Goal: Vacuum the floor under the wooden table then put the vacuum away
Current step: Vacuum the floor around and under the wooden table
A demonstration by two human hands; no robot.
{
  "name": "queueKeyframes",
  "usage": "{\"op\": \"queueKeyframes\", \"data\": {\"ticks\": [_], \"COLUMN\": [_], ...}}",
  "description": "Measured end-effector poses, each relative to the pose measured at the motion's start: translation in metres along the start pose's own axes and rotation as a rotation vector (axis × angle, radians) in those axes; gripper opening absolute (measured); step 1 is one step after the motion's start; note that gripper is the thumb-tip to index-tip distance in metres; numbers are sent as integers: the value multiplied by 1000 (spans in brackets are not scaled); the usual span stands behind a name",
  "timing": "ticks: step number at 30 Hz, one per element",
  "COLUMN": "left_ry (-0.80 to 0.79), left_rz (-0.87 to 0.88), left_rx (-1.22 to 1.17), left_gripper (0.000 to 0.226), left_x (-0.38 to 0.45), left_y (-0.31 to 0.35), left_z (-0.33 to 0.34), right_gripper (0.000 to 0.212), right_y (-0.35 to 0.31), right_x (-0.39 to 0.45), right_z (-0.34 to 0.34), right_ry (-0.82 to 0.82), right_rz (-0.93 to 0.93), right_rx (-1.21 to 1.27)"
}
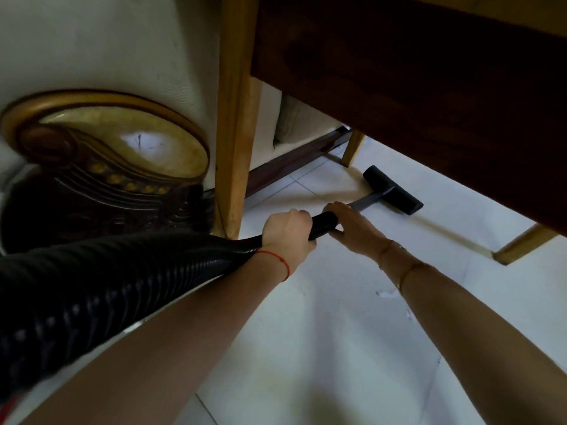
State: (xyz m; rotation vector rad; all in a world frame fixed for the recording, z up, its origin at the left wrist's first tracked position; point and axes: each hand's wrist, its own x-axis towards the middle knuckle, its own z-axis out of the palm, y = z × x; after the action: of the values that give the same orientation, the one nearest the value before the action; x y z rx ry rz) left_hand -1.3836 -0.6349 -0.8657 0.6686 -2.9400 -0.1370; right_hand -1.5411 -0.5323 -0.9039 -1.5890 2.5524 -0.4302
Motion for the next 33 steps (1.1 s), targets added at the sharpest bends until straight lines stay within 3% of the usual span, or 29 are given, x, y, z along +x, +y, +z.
{"op": "queueKeyframes", "data": {"ticks": [8,22,33], "left_ry": [-25,13,34], "left_rz": [5,72,166], "left_rx": [4,91,124], "left_gripper": [29,38,35], "left_x": [-7,-114,-127], "left_y": [-18,-107,-94], "left_z": [-7,-70,-81], "right_gripper": [21,19,17], "right_y": [-21,-152,-156], "right_x": [-2,-39,-70], "right_z": [7,24,22], "right_ry": [83,244,305], "right_rz": [-12,-207,-86], "right_rx": [8,-71,-98]}}
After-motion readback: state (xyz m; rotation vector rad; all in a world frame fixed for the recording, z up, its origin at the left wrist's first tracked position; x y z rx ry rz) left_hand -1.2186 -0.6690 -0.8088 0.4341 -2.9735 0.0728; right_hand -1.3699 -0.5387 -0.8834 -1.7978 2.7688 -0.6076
